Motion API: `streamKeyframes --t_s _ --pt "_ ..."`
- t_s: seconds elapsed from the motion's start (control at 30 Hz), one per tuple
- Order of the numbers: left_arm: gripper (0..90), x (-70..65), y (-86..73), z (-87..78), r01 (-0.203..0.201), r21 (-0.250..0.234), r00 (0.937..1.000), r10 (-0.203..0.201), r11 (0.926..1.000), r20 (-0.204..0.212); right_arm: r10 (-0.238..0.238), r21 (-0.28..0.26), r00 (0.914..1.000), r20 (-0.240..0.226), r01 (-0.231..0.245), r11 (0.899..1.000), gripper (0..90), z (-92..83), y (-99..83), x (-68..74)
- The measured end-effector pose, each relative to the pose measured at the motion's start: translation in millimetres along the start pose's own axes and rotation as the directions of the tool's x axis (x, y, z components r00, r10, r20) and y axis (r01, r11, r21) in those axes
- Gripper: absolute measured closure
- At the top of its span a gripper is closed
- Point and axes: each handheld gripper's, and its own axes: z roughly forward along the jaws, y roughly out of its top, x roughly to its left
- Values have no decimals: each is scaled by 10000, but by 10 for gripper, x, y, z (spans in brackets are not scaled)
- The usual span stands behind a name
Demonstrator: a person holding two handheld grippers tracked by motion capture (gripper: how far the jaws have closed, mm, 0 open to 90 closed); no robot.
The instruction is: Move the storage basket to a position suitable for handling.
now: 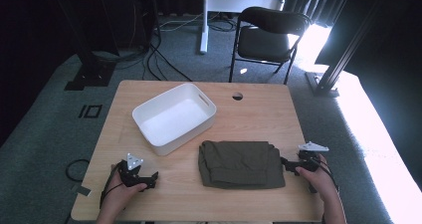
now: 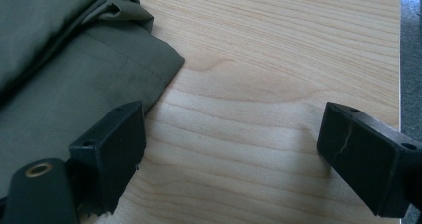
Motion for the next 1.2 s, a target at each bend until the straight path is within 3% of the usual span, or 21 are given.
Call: streamKeyframes --t_s 0.27,0.47,0.6,0.93,1.2 --pt "10 0 0 -1 -56 -2 10000 56 10000 70 -59 4 10000 -62 59 10000 114 8 10 -7" --pt "10 8 16 9 -364 7 9989 364 9993 290 -99 12 9999 -94 99 10000 114 23 28 -18" --pt "11 13 38 3 -644 25 9978 644 9979 148 -106 5 9999 -82 106 9999 115 43 49 -30" --pt "11 28 68 -28 -510 -87 9986 512 9987 155 -187 109 9998 90 186 9998 115 116 162 -70" --pt "11 46 146 -77 -367 -334 9992 372 9988 146 4 -309 10000 20 -4 9995 115 105 300 -74"
